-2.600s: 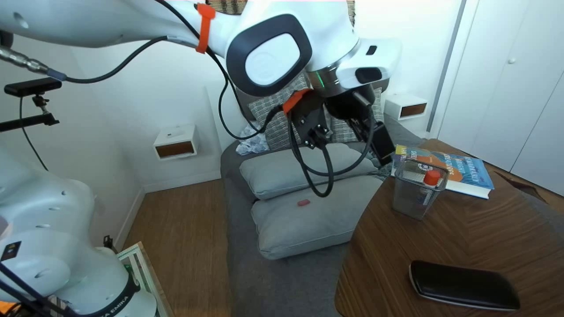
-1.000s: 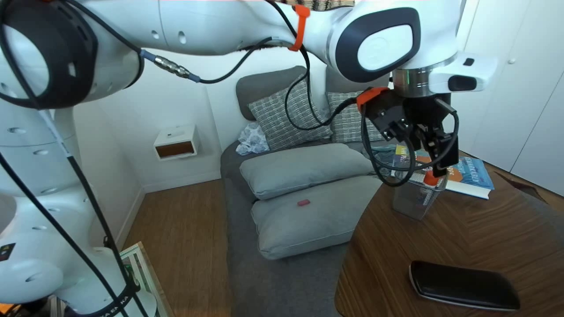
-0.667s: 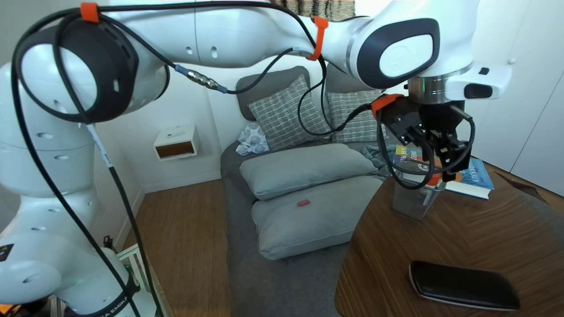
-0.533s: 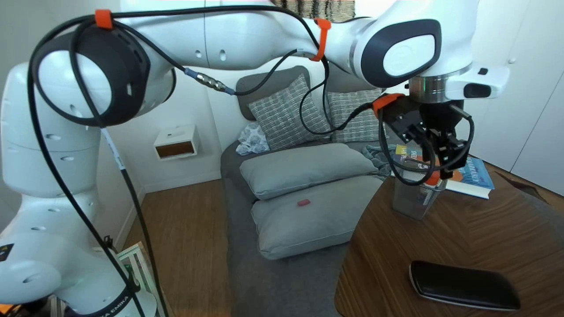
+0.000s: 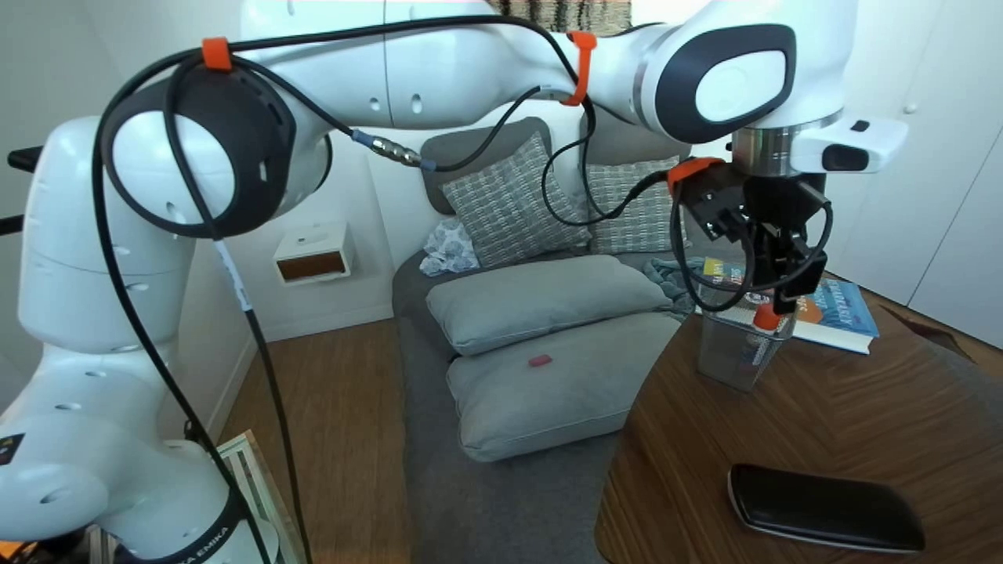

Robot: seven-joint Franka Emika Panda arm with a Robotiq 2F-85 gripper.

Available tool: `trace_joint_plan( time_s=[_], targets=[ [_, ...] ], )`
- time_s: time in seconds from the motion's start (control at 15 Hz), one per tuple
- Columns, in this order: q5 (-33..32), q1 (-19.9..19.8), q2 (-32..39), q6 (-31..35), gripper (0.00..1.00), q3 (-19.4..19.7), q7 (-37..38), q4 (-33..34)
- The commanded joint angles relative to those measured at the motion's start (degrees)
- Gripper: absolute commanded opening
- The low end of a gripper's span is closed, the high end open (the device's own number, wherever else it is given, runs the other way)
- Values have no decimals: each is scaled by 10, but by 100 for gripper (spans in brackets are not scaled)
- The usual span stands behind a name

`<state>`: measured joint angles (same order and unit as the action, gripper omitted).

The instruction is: Put the glue stick on the table

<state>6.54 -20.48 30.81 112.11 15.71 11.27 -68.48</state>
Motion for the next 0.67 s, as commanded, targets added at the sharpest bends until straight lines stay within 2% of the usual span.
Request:
trace_joint_plan(
  time_s=[0.0, 0.07, 0.13, 0.33, 0.6],
  targets=[
    [10, -6, 13, -25, 62, 2, 28, 25],
    [10, -7, 15, -24, 63, 3, 36, 25],
    [13, -8, 18, -23, 58, 2, 47, 27],
    [16, -8, 24, -20, 55, 1, 78, 28],
    [17, -8, 31, -17, 57, -1, 116, 33]
  ],
)
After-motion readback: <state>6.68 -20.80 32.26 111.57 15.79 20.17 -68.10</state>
